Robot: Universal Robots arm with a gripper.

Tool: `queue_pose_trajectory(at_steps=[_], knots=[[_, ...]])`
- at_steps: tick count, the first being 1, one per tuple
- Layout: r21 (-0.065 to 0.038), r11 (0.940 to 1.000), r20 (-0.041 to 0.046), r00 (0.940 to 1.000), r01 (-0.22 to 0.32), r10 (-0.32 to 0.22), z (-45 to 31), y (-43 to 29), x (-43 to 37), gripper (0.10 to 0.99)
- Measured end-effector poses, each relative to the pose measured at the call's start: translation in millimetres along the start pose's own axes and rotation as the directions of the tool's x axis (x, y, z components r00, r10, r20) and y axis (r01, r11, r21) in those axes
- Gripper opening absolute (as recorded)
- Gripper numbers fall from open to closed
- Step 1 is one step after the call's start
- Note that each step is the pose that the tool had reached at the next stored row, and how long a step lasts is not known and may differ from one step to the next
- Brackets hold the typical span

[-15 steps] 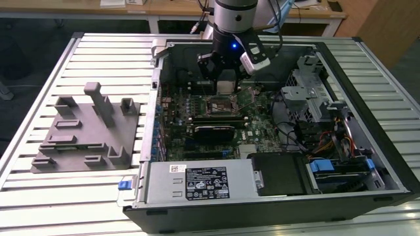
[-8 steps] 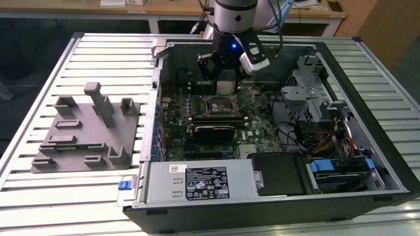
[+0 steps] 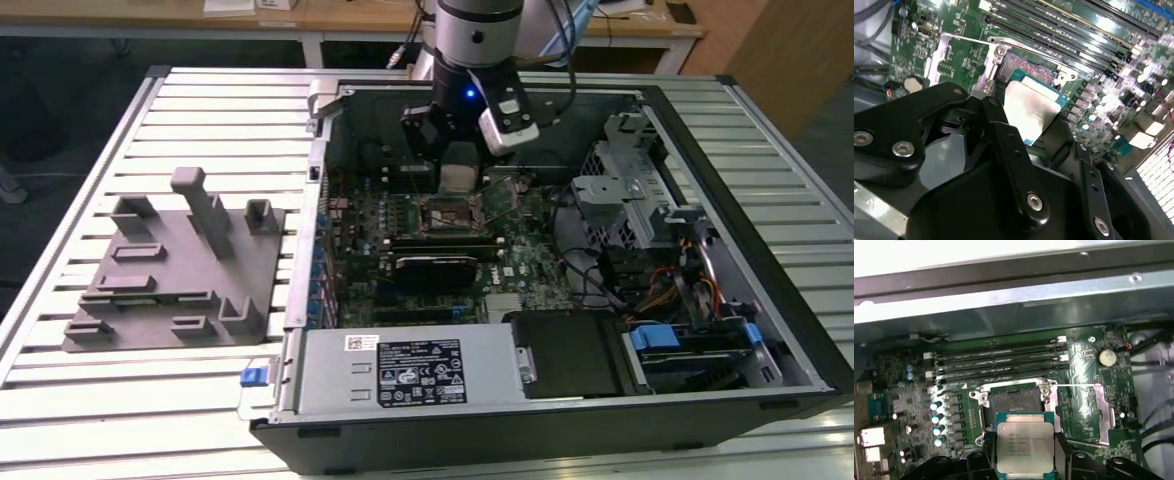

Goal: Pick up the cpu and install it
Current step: 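Place the cpu into insertion slot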

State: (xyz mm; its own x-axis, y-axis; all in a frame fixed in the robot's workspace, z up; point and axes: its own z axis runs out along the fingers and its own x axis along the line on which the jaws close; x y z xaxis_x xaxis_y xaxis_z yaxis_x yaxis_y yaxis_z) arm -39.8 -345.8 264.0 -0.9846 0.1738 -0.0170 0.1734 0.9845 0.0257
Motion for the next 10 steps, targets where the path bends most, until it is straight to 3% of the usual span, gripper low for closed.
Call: queue_pose_trajectory(at_steps=[5, 10], knots=[[0.001, 0.9958, 0.0024, 0.9958, -0.091, 0.091, 0.4, 0.0, 0.0, 0.545], [0.003, 0.9841, 0.0049, 0.9841, -0.177, 0.177, 0.7, 0.0, 0.0, 0.545]])
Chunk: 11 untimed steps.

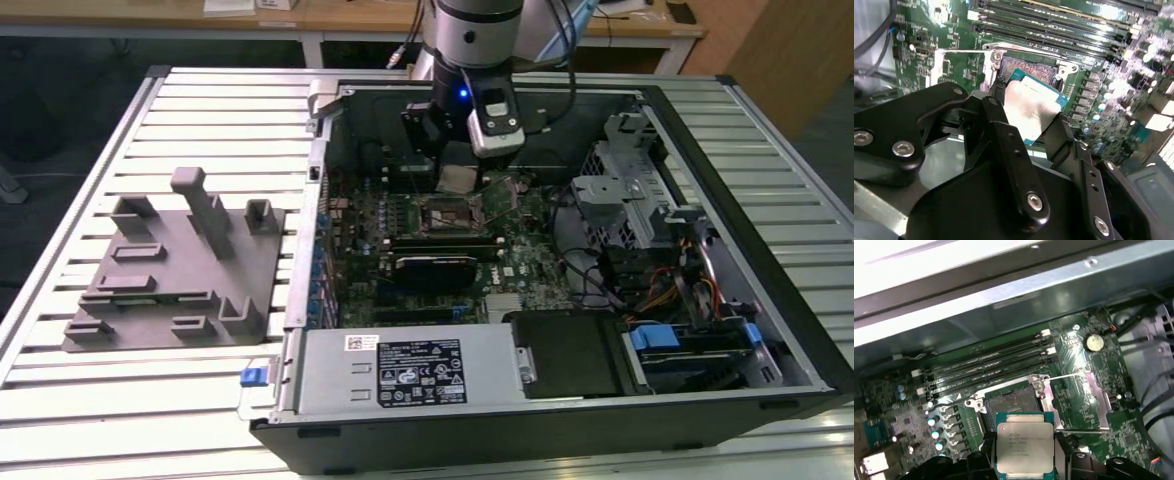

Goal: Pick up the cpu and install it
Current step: 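Place the cpu into insertion slot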

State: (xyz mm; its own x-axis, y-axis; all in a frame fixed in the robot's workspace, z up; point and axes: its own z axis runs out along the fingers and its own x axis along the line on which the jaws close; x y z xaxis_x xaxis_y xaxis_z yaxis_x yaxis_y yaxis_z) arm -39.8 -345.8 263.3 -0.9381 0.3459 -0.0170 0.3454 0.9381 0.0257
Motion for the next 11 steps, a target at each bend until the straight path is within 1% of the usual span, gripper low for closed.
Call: queue_pose_trajectory(at_steps=[2, 5, 8, 11], knots=[[0.001, 0.9994, 0.0009, 0.9994, -0.035, 0.035, 0.1, 0.0, 0.0, 0.545], [0.001, 0.996, 0.0024, 0.996, -0.089, 0.089, 0.3, 0.0, 0.0, 0.545], [0.002, 0.9898, 0.0038, 0.9898, -0.142, 0.142, 0.5, 0.0, 0.0, 0.545], [0.003, 0.9807, 0.0054, 0.9807, -0.196, 0.196, 0.7, 0.0, 0.0, 0.545]])
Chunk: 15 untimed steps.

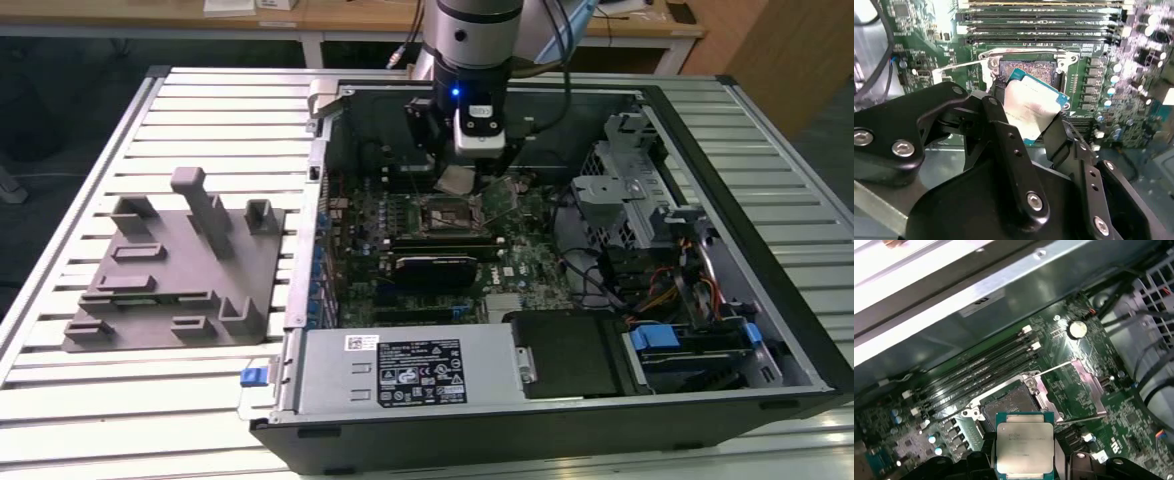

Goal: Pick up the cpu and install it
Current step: 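Place the cpu into insertion slot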

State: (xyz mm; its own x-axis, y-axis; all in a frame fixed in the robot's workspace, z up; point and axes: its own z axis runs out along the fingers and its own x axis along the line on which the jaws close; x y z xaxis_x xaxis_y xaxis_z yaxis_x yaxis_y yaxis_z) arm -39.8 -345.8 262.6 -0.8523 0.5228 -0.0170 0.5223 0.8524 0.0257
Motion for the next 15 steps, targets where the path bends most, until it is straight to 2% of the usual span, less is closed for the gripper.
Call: queue_pose_trajectory(at_steps=[4, 8, 12, 15], knots=[[0.001, 0.9974, 0.0019, 0.9974, -0.072, 0.072, 0.2, 0.0, 0.0, 0.545], [0.002, 0.9896, 0.0039, 0.9896, -0.144, 0.144, 0.5, 0.0, 0.0, 0.545], [0.003, 0.9766, 0.0059, 0.9766, -0.215, 0.215, 0.7, 0.0, 0.0, 0.545], [0.004, 0.9632, 0.0075, 0.9632, -0.269, 0.269, 0.9, 0.0, 0.0, 0.545]])
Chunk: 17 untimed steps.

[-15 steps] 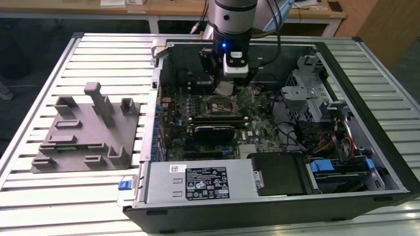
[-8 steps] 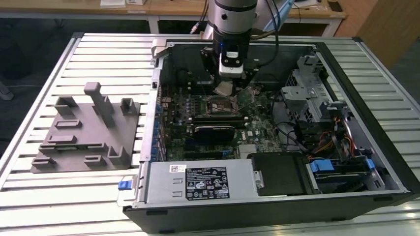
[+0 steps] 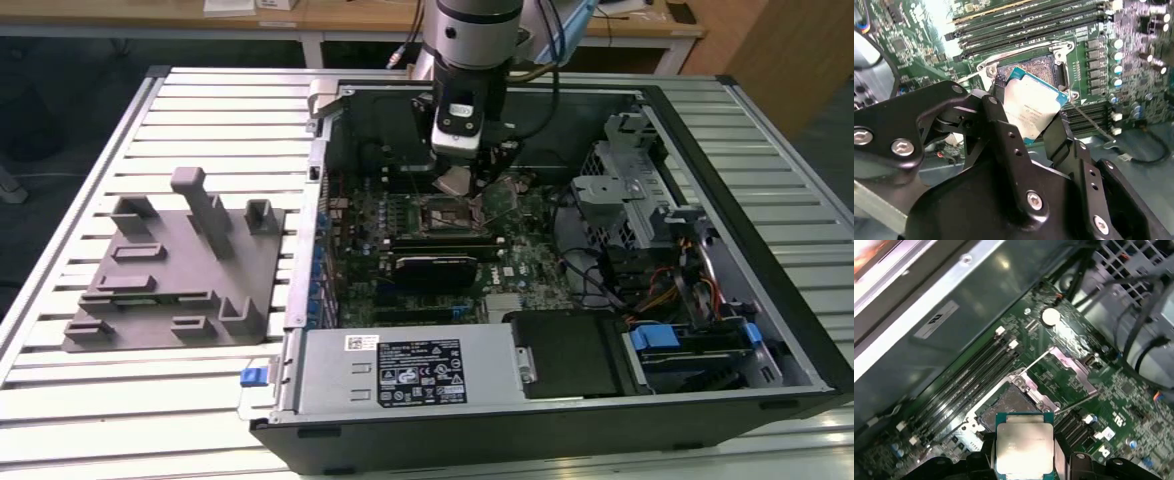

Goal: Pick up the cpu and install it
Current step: 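Place the cpu into insertion slot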

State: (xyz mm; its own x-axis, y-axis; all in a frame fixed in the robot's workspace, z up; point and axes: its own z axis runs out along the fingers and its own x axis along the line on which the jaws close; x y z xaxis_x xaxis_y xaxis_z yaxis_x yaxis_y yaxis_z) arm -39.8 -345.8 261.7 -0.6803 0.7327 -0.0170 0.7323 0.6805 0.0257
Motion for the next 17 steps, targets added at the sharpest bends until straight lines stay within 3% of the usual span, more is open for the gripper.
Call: queue_pose_trajectory(at_steps=[4, 9, 13, 17], knots=[[0.001, 0.9973, 0.0019, 0.9973, -0.073, 0.073, 0.3, 0.0, 0.0, 0.545], [0.002, 0.9868, 0.0044, 0.9868, -0.162, 0.162, 0.6, 0.0, 0.0, 0.545], [0.003, 0.9721, 0.0065, 0.9721, -0.234, 0.234, 0.8, 0.0, 0.0, 0.545], [0.004, 0.9526, 0.0086, 0.9526, -0.304, 0.304, 1.1, 0.0, 0.0, 0.545]])
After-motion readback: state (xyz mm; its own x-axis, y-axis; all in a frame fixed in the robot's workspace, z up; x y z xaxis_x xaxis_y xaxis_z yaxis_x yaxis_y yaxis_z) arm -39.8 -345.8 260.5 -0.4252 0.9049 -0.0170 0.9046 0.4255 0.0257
